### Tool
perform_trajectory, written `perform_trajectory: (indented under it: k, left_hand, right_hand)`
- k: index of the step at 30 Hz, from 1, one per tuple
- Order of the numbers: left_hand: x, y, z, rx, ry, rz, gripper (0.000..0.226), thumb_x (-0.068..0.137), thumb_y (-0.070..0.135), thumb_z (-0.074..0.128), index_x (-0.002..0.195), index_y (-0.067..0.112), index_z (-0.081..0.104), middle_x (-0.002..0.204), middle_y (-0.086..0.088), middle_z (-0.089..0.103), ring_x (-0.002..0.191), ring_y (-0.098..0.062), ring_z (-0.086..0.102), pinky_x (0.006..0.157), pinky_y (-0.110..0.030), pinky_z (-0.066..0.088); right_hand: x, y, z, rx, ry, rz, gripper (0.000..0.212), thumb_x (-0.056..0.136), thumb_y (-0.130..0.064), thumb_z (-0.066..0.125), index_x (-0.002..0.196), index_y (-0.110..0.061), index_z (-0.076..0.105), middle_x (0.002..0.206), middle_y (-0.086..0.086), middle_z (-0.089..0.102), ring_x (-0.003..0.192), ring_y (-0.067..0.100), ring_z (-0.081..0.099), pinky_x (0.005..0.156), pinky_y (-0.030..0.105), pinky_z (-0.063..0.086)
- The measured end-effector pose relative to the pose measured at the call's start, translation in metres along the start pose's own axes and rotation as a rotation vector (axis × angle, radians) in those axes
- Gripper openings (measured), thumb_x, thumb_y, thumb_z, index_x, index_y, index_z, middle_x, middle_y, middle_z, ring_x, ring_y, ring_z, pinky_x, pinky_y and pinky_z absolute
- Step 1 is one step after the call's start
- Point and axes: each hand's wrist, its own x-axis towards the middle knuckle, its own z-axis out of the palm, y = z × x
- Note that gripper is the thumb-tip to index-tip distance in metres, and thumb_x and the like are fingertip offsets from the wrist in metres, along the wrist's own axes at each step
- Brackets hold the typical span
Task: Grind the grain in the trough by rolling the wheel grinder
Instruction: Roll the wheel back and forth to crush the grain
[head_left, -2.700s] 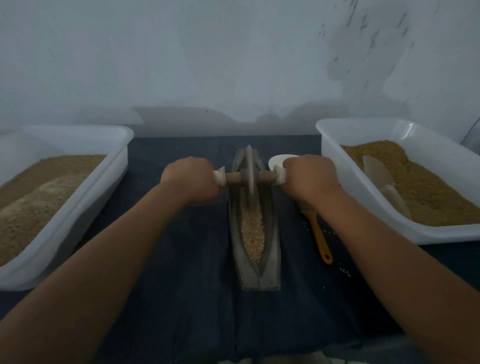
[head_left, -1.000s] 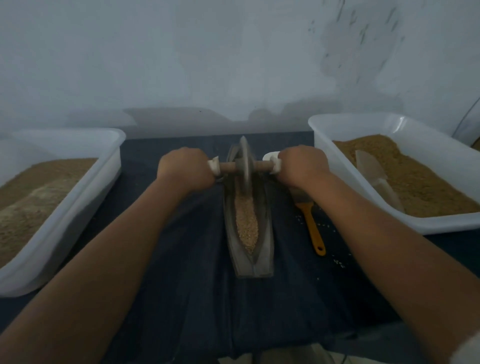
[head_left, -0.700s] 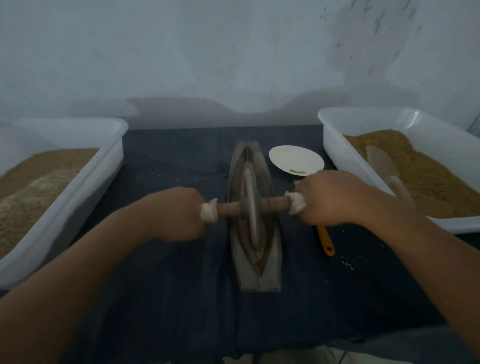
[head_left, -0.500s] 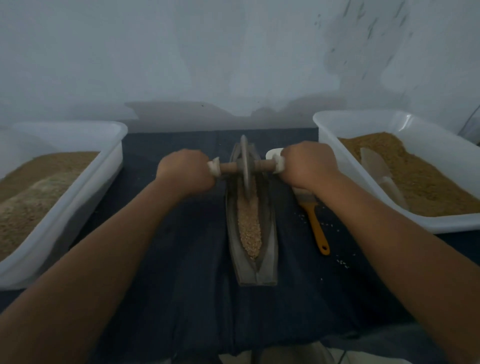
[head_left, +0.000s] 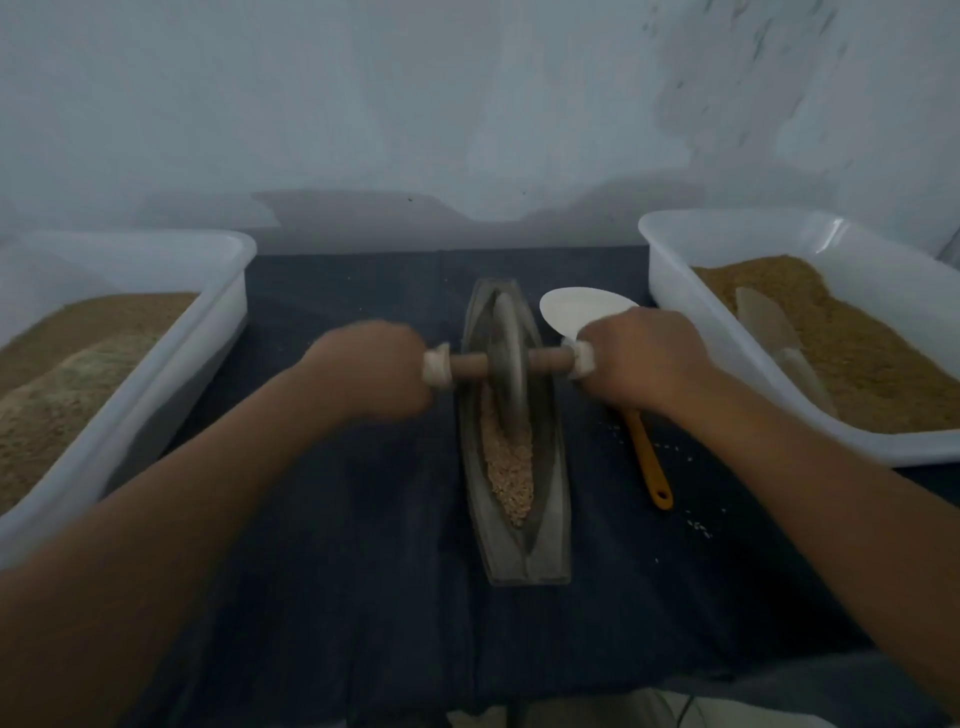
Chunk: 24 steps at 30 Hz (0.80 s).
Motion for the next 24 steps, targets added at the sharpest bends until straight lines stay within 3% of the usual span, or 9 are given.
perform_trajectory:
  k: [3, 6, 7, 10, 13, 17, 20, 24]
  left_hand:
    - [0.038, 0.006, -0.018, 0.096, 0.218, -0.091, 0.037, 0.076, 0.06, 0.058, 0.07, 0.023, 0.055, 0.075, 0.003, 0.059, 0.069, -0.024, 0.059, 0.066, -0.035, 0.053]
    - [0.049, 0.012, -0.024, 0.156, 0.243, -0.072, 0.042, 0.078, 0.063, 0.065, 0.069, 0.025, 0.05, 0.072, 0.005, 0.053, 0.067, -0.023, 0.055, 0.063, -0.034, 0.047]
    - [0.043, 0.013, -0.023, 0.162, 0.232, -0.059, 0.04, 0.08, 0.059, 0.066, 0.069, 0.024, 0.049, 0.072, 0.005, 0.052, 0.068, -0.024, 0.054, 0.064, -0.034, 0.046]
    - [0.005, 0.004, -0.009, 0.047, 0.023, 0.028, 0.03, 0.078, 0.043, 0.067, 0.067, 0.021, 0.05, 0.068, 0.006, 0.055, 0.063, -0.018, 0.057, 0.06, -0.029, 0.045]
    - [-0.035, -0.007, 0.014, -0.102, -0.167, 0.069, 0.027, 0.065, 0.046, 0.06, 0.064, 0.019, 0.06, 0.059, 0.006, 0.061, 0.054, -0.006, 0.059, 0.048, -0.023, 0.04]
    - [-0.012, -0.008, 0.017, -0.037, -0.025, 0.051, 0.032, 0.068, 0.051, 0.053, 0.065, 0.019, 0.057, 0.064, 0.007, 0.058, 0.057, -0.01, 0.056, 0.051, -0.026, 0.04]
    - [0.032, -0.005, -0.002, 0.007, 0.153, -0.072, 0.043, 0.077, 0.065, 0.052, 0.07, 0.023, 0.059, 0.073, 0.005, 0.059, 0.064, -0.021, 0.056, 0.061, -0.033, 0.046]
    - [0.038, 0.0, -0.003, -0.024, 0.134, -0.07, 0.038, 0.085, 0.06, 0.06, 0.071, 0.024, 0.059, 0.076, 0.004, 0.06, 0.069, -0.022, 0.058, 0.067, -0.034, 0.051]
  right_hand:
    - [0.02, -0.002, 0.013, 0.063, 0.131, 0.113, 0.039, 0.094, -0.058, 0.043, 0.069, -0.03, 0.05, 0.069, -0.008, 0.057, 0.058, 0.009, 0.046, 0.056, 0.032, 0.04]
    - [0.02, -0.003, 0.01, 0.138, 0.062, 0.113, 0.043, 0.084, -0.067, 0.027, 0.069, -0.031, 0.046, 0.068, -0.012, 0.048, 0.064, 0.013, 0.049, 0.064, 0.035, 0.045]
    - [0.018, -0.002, 0.006, 0.152, 0.012, 0.101, 0.041, 0.088, -0.064, 0.031, 0.07, -0.031, 0.047, 0.07, -0.012, 0.048, 0.069, 0.014, 0.052, 0.067, 0.036, 0.046]
    - [-0.003, 0.003, -0.008, 0.153, -0.27, 0.032, 0.028, 0.088, -0.054, 0.06, 0.074, -0.03, 0.063, 0.071, -0.007, 0.063, 0.068, 0.01, 0.063, 0.062, 0.034, 0.051]
    - [-0.033, 0.006, -0.018, 0.175, -0.391, -0.055, 0.028, 0.068, -0.057, 0.059, 0.07, -0.031, 0.068, 0.062, -0.009, 0.067, 0.057, 0.006, 0.065, 0.053, 0.031, 0.053]
    - [-0.012, -0.002, -0.015, 0.061, -0.196, -0.033, 0.03, 0.079, -0.058, 0.061, 0.068, -0.03, 0.064, 0.062, -0.007, 0.063, 0.059, 0.008, 0.06, 0.051, 0.028, 0.041]
    - [0.023, -0.009, -0.014, -0.029, 0.022, 0.064, 0.03, 0.087, -0.049, 0.062, 0.067, -0.028, 0.056, 0.067, -0.006, 0.059, 0.06, 0.014, 0.055, 0.055, 0.03, 0.044]
    - [0.023, -0.014, -0.015, -0.029, 0.059, 0.094, 0.021, 0.086, -0.039, 0.066, 0.072, -0.026, 0.058, 0.069, -0.006, 0.056, 0.063, 0.015, 0.056, 0.061, 0.034, 0.049]
